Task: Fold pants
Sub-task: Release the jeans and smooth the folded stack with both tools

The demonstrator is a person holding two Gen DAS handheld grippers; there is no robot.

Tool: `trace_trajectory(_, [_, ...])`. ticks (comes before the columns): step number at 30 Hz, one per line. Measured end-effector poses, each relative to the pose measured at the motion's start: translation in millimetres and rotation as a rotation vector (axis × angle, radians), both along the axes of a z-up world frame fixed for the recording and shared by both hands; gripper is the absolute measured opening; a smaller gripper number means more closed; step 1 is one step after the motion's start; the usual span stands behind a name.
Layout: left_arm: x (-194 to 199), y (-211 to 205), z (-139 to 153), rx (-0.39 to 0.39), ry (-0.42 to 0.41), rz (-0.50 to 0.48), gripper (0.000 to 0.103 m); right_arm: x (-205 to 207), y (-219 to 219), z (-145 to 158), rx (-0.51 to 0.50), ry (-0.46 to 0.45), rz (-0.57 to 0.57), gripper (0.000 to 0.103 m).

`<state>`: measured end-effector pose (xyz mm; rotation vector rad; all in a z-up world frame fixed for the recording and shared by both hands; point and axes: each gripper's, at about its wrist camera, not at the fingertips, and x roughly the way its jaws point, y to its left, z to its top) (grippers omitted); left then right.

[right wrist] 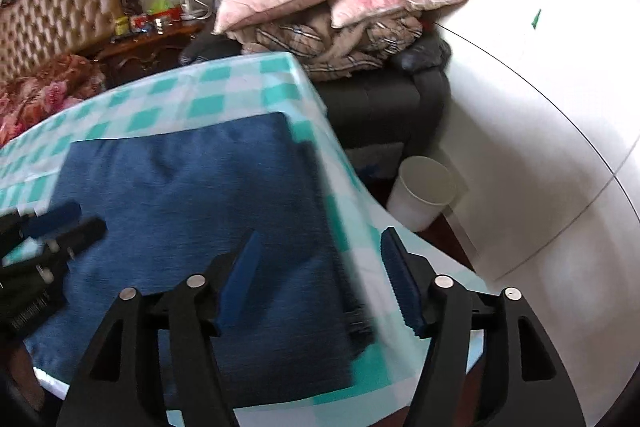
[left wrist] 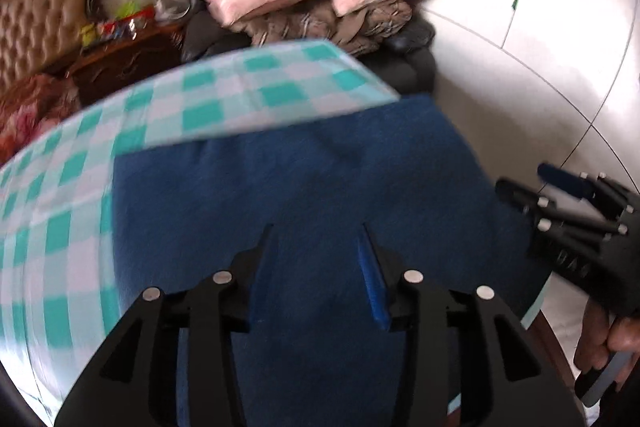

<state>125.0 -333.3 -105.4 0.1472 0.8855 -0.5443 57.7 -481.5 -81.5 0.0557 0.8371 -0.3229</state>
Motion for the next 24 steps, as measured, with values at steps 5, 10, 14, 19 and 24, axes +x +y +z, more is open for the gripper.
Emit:
trace_trajectory(5, [0,10,-13,0.023,0.016,0.014,0.042,2,1,-29,-0.021,0.103,-0.042,0.068])
trace_trajectory(10, [32,-27,-1,-0.01,-0.035,-0.052,0.052,-3,-4,-36,0.001,0.093,-0.078,0.075])
trace_trajectory(14, [72,-73,-2,0.034,-0.024,-0.084,0.052,-3,-3,-38,-0.019,0.095,-0.077,0.076])
trace_trajectory(19, [92,-90,-16,0.086,0.008,-0.091,0.072,-3,-7,-41,0.002,0.093,-0.089,0.079])
trace_trajectory(24, [88,-68,-11,0.043,0.024,-0.076,0.074,-3,-6,-42,-0.008,0.094,-0.085,0.08])
